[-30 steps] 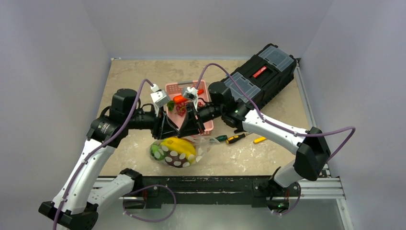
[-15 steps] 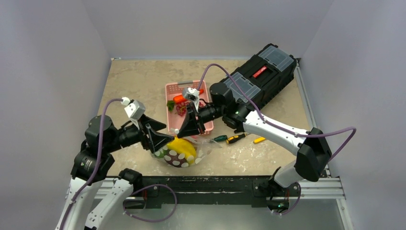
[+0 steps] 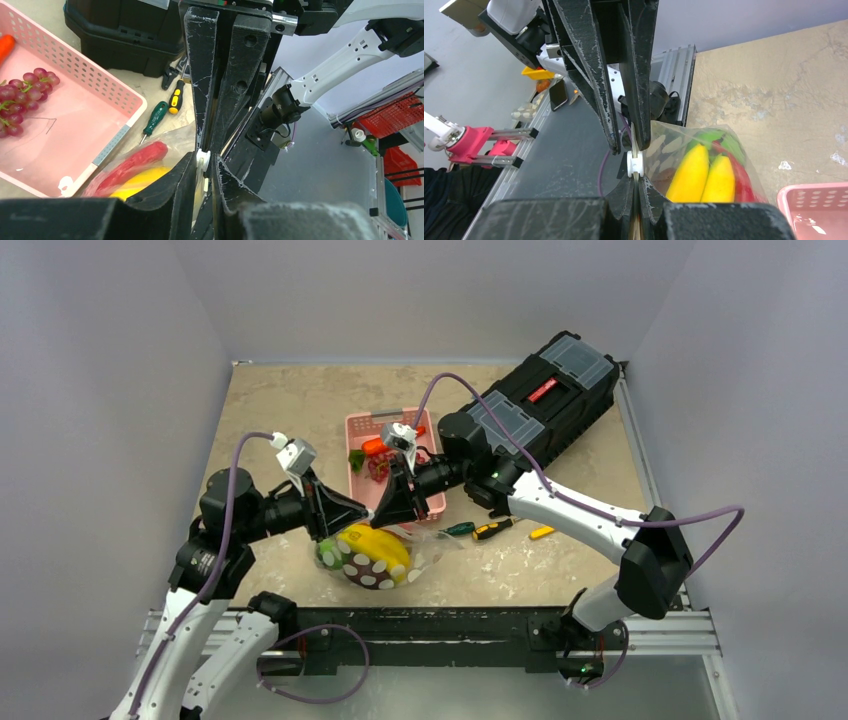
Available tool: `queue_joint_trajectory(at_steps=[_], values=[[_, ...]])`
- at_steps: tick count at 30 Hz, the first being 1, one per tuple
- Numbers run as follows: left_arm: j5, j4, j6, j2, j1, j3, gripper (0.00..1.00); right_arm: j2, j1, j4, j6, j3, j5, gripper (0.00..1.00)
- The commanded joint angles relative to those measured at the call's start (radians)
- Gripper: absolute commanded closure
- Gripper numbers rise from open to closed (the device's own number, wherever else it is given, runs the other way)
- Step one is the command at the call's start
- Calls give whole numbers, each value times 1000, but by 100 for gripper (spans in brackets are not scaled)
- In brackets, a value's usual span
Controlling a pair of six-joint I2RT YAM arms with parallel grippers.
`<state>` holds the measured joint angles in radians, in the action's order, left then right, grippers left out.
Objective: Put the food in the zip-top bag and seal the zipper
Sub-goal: Zip the zipper food storage bag at the center of the board.
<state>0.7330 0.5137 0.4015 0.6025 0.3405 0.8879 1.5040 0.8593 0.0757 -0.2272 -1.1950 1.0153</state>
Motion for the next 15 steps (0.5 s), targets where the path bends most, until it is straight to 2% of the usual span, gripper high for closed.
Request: queue_joint_trajectory(at_steps=[1,5,7,9,15], values=[[30,-65,29,-7,-5,-13,85,-42,6,42,11,-15,25,100],[39,-49,19,-1,-5,-15,85,-40,6,51,4,-15,29,100],[39,-38,10,-2,-5,-17,90,-43,6,53,1,-15,31,100],[35,-30,7,-5,-5,-20,100,-44,6,55,-1,-15,28,100],[-7,-38,12,-37,-5,-45,100,-43,6,43,-8,-13,-19,100]])
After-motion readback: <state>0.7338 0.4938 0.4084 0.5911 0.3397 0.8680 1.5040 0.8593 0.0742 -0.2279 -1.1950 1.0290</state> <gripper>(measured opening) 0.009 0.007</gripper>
